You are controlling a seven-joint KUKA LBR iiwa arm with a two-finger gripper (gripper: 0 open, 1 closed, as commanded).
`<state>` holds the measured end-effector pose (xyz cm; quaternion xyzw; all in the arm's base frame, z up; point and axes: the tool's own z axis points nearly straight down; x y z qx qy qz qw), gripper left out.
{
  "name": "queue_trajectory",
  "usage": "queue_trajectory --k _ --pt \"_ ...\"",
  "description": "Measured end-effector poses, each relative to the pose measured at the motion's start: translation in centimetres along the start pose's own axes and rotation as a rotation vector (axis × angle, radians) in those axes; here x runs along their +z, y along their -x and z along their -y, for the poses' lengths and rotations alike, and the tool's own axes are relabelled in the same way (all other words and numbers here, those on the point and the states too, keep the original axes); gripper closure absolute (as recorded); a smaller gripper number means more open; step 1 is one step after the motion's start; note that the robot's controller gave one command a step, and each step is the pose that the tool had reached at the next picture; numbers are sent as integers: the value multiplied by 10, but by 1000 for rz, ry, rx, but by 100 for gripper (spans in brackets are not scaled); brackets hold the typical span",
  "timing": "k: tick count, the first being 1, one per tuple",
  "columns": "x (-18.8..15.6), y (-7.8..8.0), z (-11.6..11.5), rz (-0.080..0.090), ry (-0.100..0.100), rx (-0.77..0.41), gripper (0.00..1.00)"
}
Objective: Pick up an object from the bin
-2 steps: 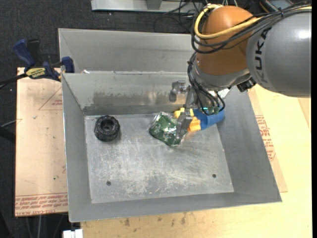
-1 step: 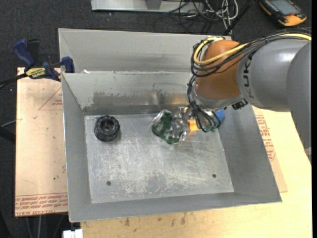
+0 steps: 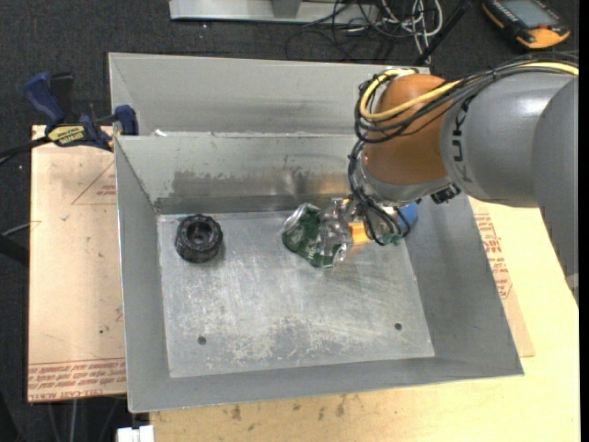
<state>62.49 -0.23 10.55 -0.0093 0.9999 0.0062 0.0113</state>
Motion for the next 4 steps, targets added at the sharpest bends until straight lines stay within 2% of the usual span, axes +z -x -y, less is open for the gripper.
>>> queue_trajectory --k 1,2,3,4 --pt "-3 0 -1 2 -3 7 100" --pt "0 5 5 -6 -5 27 100" --pt "3 6 4 10 -3 45 100" --pt "4 6 4 10 -4 45 100"
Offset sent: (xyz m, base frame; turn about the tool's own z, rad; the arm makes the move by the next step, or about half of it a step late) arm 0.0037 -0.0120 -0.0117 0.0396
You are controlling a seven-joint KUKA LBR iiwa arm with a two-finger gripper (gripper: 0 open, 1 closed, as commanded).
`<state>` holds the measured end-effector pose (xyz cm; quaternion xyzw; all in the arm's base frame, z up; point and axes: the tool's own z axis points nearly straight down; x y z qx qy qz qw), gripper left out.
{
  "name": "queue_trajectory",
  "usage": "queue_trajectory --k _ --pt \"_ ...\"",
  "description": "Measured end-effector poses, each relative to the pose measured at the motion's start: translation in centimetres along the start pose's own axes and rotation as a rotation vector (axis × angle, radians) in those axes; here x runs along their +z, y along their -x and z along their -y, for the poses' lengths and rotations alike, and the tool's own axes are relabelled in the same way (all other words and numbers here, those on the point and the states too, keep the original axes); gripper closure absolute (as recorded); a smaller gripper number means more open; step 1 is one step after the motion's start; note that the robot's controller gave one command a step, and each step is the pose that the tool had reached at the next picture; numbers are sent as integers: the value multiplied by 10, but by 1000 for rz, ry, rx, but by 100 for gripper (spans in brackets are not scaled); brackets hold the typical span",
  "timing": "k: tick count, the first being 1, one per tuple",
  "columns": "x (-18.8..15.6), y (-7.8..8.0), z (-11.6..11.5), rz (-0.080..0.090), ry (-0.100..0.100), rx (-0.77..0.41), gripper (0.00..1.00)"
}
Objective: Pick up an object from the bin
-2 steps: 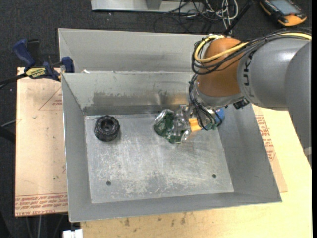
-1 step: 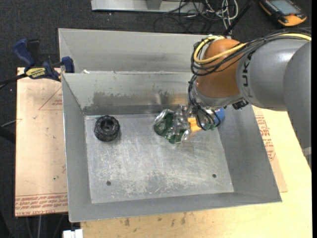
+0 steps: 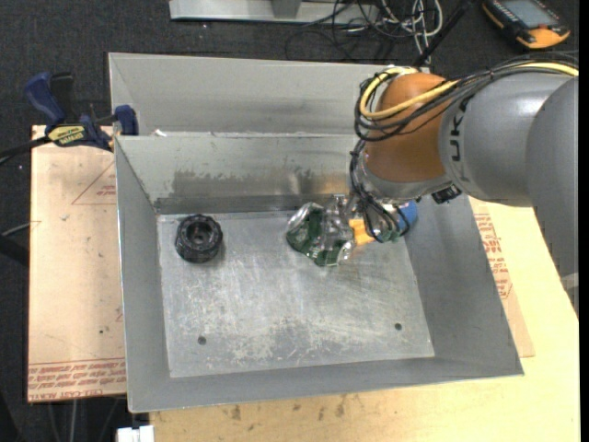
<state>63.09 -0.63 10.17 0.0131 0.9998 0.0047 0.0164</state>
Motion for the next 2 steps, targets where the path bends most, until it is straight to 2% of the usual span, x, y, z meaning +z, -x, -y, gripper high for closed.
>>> queue_trajectory --k 1,2 --pt "1 2 0 0 0 6 100" --pt "-3 4 2 -14 -2 14 100"
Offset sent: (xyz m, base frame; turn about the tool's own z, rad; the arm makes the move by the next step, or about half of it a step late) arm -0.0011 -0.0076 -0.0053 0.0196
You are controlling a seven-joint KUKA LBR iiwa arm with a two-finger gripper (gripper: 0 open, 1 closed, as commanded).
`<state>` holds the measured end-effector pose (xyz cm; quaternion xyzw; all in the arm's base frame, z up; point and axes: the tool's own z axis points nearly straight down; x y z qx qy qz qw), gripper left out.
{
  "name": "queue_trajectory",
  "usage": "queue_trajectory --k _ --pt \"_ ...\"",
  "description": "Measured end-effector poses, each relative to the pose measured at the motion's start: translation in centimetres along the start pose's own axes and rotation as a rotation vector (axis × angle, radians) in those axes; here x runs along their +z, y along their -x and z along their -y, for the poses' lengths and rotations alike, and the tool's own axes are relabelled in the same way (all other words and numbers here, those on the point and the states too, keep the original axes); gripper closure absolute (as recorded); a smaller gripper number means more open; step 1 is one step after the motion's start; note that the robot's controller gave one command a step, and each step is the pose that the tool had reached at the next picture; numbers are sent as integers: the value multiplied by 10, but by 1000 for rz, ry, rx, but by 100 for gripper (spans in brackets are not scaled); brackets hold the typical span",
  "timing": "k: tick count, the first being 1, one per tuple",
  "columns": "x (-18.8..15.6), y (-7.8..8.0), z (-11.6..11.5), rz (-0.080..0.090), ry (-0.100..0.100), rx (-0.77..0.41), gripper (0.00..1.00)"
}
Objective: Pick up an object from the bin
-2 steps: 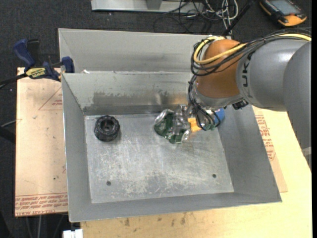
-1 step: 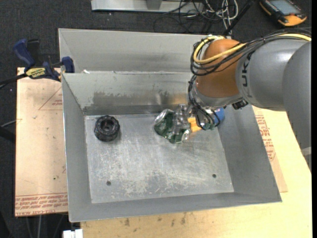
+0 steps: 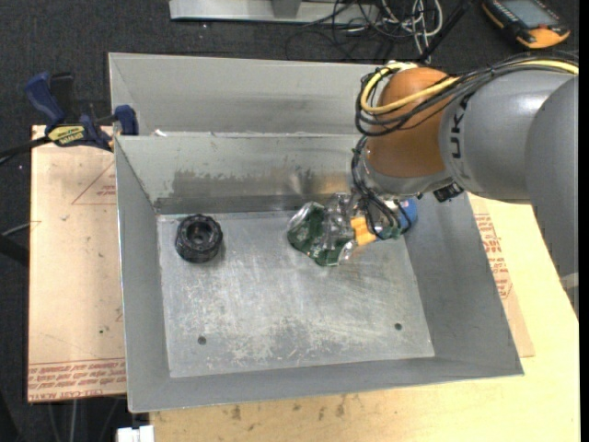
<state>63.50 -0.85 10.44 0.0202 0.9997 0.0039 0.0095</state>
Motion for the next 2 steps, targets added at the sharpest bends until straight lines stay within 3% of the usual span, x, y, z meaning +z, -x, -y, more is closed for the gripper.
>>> queue_trajectory --k 2 --pt "-9 2 0 -7 -3 -1 100"
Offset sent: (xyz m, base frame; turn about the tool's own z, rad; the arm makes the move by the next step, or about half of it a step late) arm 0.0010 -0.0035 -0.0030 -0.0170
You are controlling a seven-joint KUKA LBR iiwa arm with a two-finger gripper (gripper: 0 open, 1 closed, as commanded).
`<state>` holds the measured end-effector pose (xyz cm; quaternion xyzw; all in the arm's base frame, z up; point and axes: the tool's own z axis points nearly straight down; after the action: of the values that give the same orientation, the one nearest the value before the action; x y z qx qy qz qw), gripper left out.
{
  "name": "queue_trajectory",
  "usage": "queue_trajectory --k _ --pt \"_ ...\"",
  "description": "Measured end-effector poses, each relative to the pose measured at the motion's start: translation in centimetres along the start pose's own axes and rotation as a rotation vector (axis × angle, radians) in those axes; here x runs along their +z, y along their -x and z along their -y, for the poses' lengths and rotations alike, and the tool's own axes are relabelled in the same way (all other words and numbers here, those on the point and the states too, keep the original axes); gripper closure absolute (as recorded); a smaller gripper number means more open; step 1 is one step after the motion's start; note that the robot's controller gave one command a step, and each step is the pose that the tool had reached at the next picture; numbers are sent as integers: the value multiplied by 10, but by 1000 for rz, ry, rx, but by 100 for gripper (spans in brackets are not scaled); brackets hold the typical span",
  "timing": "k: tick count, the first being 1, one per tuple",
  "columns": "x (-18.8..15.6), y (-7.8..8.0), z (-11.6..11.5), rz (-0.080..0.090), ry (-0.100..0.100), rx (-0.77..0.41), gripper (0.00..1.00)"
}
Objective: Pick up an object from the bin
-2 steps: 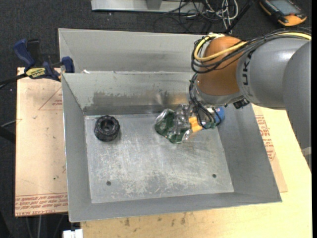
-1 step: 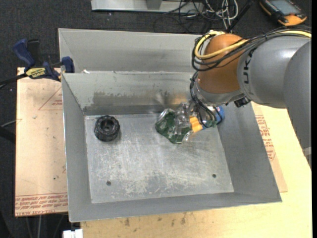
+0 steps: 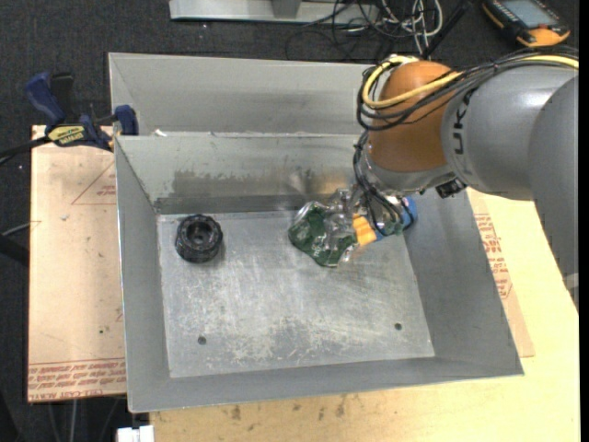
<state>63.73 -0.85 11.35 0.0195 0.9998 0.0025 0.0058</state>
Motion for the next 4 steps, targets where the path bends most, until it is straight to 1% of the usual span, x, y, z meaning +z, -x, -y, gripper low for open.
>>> queue_trajectory --k 1,2,3,4 --pt "-4 -31 14 -1 -1 -46 100" --pt "27 30 3 20 -4 25 0" --pt "28 26 1 -1 -2 22 100" --pt "28 27 1 2 -2 22 100"
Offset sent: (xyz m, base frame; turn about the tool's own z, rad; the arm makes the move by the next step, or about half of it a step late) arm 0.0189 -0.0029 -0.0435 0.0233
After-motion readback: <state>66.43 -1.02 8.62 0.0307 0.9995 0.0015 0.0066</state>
